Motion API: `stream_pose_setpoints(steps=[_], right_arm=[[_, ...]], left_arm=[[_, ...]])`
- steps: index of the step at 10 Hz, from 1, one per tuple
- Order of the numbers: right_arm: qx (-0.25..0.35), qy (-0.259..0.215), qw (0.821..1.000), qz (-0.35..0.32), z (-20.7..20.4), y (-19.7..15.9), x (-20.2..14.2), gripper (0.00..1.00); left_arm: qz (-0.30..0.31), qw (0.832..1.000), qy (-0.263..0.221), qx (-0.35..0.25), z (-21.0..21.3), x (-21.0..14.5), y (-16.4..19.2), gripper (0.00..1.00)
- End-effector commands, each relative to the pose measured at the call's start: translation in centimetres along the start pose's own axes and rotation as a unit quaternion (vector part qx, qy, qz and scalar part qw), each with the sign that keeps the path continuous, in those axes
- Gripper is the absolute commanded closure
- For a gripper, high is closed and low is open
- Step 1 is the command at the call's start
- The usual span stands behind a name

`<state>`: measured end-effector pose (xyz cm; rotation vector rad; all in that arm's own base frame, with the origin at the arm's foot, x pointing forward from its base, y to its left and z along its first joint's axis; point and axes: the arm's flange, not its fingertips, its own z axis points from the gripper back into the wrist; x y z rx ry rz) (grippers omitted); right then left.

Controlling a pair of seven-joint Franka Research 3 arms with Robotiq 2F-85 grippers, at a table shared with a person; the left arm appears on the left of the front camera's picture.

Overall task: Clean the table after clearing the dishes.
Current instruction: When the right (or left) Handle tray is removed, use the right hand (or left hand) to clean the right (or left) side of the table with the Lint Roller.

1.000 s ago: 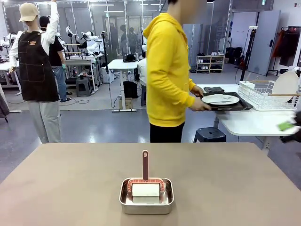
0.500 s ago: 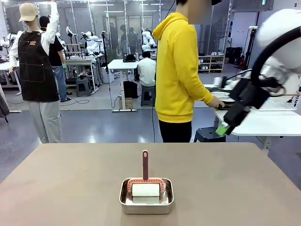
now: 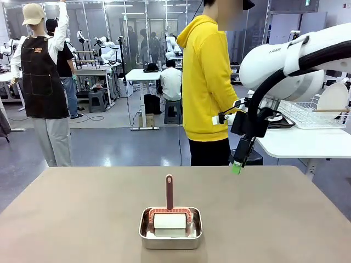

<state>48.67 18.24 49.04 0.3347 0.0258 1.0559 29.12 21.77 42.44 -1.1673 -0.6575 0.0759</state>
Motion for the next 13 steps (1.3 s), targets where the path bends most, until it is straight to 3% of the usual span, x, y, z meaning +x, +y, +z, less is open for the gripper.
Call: stream_pose_setpoints(steps=[1, 7, 9, 11, 13], right_arm=[[-0.002, -0.017, 1.0, -0.005, 1.2, 1.4, -0.9, 0.0], [-0.008, -0.011, 1.0, 0.0, 1.6, 1.0, -0.5, 0.0], [-0.009, 0.039, 0.992, 0.118, 0.1, 1.7, 5.7, 0.0], [-0.007, 0.078, 0.984, 0.158, -1.8, 2.3, 10.2, 0.0], [-0.003, 0.081, 0.978, 0.193, -4.2, 3.1, 13.7, 0.0]], left_arm=[[-0.002, 1.0, -0.007, -0.01, 0.1, -0.1, -0.4, 0.07], [-0.002, 1.0, -0.007, -0.01, 0.1, -0.1, -0.4, 0.07], [-0.002, 1.0, -0.007, -0.01, 0.1, -0.1, -0.4, 0.07], [-0.002, 1.0, -0.007, -0.01, 0.1, -0.1, -0.4, 0.07], [-0.002, 1.0, -0.007, -0.01, 0.1, -0.1, -0.4, 0.07]])
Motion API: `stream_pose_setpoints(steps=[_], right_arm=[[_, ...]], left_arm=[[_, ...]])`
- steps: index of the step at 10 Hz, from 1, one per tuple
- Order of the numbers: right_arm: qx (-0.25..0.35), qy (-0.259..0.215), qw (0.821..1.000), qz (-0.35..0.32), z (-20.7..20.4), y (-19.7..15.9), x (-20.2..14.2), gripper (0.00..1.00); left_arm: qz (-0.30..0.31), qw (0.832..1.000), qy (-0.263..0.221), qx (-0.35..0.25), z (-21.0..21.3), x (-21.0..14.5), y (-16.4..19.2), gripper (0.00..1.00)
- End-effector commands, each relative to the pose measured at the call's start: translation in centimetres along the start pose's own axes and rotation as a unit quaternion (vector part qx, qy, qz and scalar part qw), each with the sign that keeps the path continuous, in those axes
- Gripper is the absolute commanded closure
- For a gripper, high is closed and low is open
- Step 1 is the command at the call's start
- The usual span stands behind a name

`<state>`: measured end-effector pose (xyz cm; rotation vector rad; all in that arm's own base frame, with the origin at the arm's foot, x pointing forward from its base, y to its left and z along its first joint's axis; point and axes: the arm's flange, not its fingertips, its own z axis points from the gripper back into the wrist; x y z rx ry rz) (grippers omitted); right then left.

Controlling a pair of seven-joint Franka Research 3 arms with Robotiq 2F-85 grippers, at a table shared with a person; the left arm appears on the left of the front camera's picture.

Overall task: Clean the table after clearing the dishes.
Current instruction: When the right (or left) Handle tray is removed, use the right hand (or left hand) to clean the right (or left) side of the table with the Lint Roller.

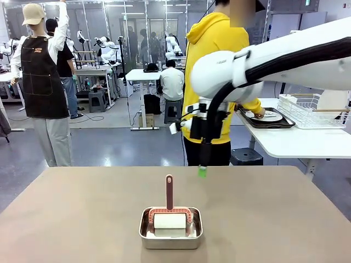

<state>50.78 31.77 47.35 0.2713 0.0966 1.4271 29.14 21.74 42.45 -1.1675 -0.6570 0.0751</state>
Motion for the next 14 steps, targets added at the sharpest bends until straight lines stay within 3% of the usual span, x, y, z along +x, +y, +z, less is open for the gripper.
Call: stream_pose_setpoints(steps=[1, 2, 6, 14], right_arm=[[-0.011, 0.017, 0.999, 0.029, 0.0, -1.2, 2.7, 0.0], [-0.012, 0.047, 0.998, 0.029, -1.0, -1.5, 4.4, 0.0], [0.025, 0.071, 0.995, 0.065, -4.0, -0.8, 7.8, 0.0], [0.042, 0.105, 0.993, 0.042, -5.9, -1.4, 10.5, 0.0]], left_arm=[[-0.002, 1.0, -0.007, -0.01, 0.1, -0.1, -0.4, 0.07], [-0.002, 1.0, -0.007, -0.01, 0.1, -0.1, -0.4, 0.07], [-0.002, 1.0, -0.007, -0.01, 0.1, -0.1, -0.4, 0.07], [-0.002, 1.0, -0.007, -0.01, 0.1, -0.1, -0.4, 0.07]])
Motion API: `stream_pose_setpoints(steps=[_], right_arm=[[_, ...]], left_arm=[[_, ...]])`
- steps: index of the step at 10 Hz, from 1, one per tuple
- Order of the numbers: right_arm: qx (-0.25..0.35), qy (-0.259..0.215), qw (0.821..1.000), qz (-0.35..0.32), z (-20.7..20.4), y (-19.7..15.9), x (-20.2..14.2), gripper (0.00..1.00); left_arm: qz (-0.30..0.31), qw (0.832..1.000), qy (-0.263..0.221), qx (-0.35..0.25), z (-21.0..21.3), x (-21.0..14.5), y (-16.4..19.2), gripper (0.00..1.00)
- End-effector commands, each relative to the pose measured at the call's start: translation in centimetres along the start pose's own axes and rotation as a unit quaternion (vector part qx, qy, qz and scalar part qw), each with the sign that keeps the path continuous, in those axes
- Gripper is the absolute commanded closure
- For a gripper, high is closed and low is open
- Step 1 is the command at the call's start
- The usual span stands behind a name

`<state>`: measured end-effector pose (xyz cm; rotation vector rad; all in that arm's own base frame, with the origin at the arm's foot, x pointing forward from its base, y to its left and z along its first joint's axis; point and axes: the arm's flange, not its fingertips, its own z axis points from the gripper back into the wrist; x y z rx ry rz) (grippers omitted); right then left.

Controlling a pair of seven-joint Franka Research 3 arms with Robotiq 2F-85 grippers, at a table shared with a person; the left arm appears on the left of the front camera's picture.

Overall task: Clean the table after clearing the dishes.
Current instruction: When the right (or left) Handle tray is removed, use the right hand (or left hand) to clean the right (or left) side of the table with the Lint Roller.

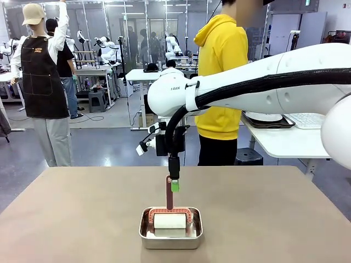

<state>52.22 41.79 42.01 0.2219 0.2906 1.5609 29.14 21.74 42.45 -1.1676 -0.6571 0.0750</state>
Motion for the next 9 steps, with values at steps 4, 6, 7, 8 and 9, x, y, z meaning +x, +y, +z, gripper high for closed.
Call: stream_pose_setpoints(steps=[4, 6, 7, 8, 9], right_arm=[[0.008, 0.011, 1.0, -0.011, 0.22, -0.16, 1.26, 0.21], [0.012, 0.016, 1.0, -0.01, 0.01, -0.33, 1.67, 0.35], [0.013, 0.014, 1.0, -0.009, -0.08, -0.4, 1.69, 0.31], [0.013, 0.012, 1.0, -0.011, -0.02, -0.39, 1.73, 0.48], [0.012, 0.01, 1.0, -0.01, -0.07, -0.34, 1.8, 0.46]], left_arm=[[-0.002, 1.0, -0.007, -0.01, 0.11, -0.06, -0.35, 0.07], [-0.002, 1.0, -0.007, -0.01, 0.11, -0.06, -0.35, 0.07], [-0.002, 1.0, -0.007, -0.01, 0.11, -0.06, -0.35, 0.07], [-0.002, 1.0, -0.007, -0.01, 0.11, -0.06, -0.35, 0.07], [-0.002, 1.0, -0.007, -0.01, 0.11, -0.06, -0.35, 0.07]])
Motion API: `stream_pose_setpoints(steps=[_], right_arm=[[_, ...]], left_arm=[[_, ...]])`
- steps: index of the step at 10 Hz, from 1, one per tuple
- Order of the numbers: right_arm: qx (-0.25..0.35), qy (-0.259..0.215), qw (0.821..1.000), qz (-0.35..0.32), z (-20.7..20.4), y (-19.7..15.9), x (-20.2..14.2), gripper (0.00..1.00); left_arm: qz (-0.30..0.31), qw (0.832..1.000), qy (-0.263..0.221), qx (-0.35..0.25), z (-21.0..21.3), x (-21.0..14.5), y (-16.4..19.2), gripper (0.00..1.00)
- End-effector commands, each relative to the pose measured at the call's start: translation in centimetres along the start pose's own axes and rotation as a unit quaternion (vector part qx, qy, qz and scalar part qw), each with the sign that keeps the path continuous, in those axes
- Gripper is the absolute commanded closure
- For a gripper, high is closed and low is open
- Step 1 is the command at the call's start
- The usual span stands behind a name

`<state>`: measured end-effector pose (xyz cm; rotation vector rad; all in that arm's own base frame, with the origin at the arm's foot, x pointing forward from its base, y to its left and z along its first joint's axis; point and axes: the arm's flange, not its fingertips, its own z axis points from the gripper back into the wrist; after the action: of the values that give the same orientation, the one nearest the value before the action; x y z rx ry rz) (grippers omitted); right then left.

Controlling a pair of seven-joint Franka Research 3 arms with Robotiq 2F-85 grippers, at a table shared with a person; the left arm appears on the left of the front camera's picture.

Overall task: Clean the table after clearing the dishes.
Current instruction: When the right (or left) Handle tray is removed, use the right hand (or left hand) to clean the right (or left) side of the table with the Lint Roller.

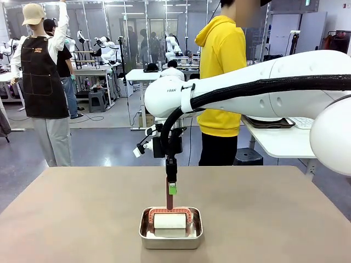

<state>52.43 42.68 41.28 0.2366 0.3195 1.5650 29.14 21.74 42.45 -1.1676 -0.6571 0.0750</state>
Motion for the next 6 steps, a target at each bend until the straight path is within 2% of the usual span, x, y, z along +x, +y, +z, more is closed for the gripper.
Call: stream_pose_setpoints(steps=[1, 2, 3, 4, 5, 6], right_arm=[[0.0, 0.004, 1.0, -0.013, 0.43, 0.08, 0.95, 0.63], [-0.001, -0.003, 1.0, -0.016, 0.42, 0.0, 0.94, 0.6], [-0.001, -0.008, 1.0, -0.015, 0.46, 0.02, 0.95, 0.77], [-0.002, -0.011, 1.0, -0.013, 0.44, -0.01, 1.08, 0.74], [-0.001, -0.018, 1.0, -0.012, 0.47, -0.09, 1.15, 0.92], [-0.001, -0.024, 1.0, -0.013, 0.54, -0.14, 1.23, 0.89]], left_arm=[[-0.002, 1.0, -0.007, -0.01, 0.11, -0.06, -0.35, 0.07], [-0.002, 1.0, -0.007, -0.01, 0.11, -0.06, -0.35, 0.07], [-0.002, 1.0, -0.007, -0.01, 0.11, -0.06, -0.35, 0.07], [-0.002, 1.0, -0.007, -0.01, 0.11, -0.06, -0.35, 0.07], [-0.002, 1.0, -0.007, -0.01, 0.11, -0.06, -0.35, 0.07], [-0.002, 1.0, -0.007, -0.01, 0.11, -0.06, -0.35, 0.07]])
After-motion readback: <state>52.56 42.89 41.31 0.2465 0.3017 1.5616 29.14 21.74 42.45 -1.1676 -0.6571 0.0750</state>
